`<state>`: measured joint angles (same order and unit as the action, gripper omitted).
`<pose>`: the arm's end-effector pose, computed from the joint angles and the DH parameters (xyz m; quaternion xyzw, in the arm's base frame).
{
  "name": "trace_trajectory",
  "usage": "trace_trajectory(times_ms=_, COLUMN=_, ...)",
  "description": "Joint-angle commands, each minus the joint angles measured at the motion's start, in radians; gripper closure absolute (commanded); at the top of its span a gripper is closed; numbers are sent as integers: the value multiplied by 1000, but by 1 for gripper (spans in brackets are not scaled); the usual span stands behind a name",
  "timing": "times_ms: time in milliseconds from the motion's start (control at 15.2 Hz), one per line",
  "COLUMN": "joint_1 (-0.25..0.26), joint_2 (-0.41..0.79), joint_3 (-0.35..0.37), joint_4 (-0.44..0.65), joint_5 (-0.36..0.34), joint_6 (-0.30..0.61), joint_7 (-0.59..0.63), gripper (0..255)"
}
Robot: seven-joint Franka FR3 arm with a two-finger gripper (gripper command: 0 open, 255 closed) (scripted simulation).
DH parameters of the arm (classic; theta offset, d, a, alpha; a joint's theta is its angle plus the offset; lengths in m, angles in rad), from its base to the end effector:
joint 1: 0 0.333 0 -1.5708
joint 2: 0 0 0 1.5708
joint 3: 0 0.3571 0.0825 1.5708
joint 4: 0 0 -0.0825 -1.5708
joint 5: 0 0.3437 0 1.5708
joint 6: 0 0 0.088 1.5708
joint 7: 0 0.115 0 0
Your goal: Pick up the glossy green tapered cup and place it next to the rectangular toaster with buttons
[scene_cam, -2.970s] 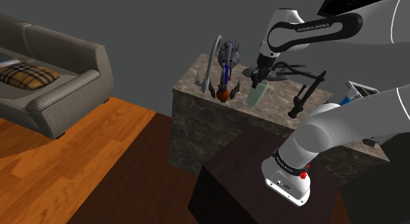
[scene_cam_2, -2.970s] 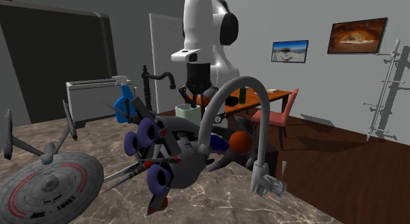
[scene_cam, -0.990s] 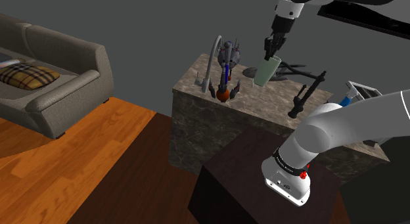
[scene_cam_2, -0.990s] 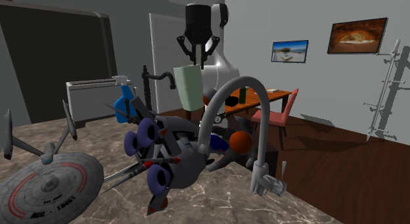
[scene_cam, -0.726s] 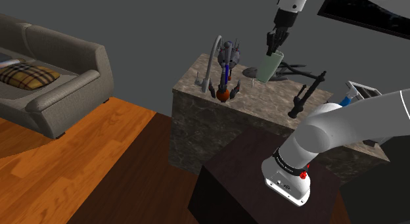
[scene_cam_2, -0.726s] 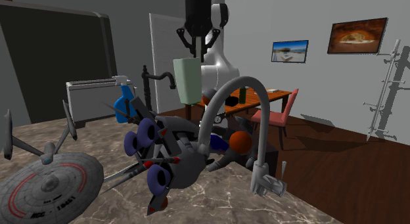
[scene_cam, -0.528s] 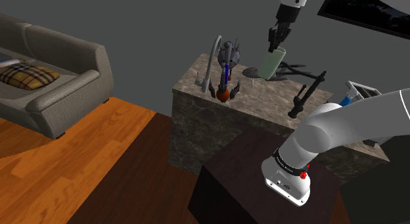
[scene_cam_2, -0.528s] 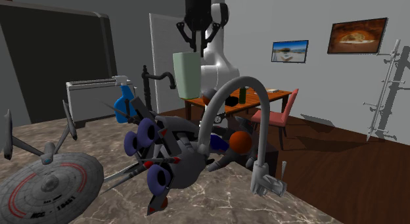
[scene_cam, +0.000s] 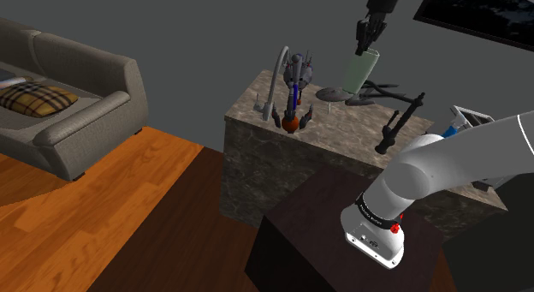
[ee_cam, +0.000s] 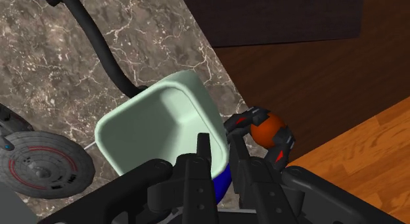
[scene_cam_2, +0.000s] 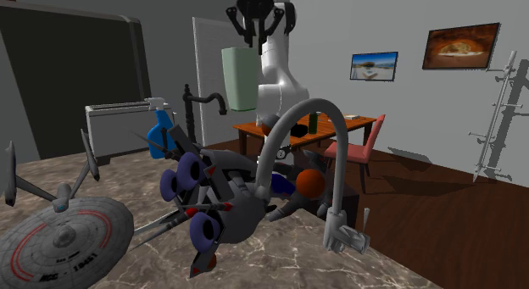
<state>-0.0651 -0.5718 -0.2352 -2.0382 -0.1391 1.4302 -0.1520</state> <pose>0.2713 -0.1360 0.6702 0.9977 -0.0624 -0.0255 0.0006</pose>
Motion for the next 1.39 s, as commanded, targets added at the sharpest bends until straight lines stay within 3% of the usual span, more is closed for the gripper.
trace_trajectory(times_ms=0, joint_1=1, joint_2=9, joint_3=1, joint_4=33, joint_5=2, joint_6=-25, joint_7=-2, gripper=255)
trace_trajectory(times_ms=132, joint_1=2, joint_2=16, joint_3=2, joint_4=59, joint_5=3, joint_6=-43, joint_7=-3, gripper=255)
trace_trajectory(times_ms=462, joint_1=-36, joint_2=-105, joint_3=-49, joint_4=-10, joint_5=-57, joint_6=-84, joint_7=-83, gripper=255)
trace_trajectory(times_ms=1320, joint_1=-130, joint_2=-334, joint_3=-218, joint_4=-58, joint_5=-260, joint_6=-210, joint_7=-336, gripper=255)
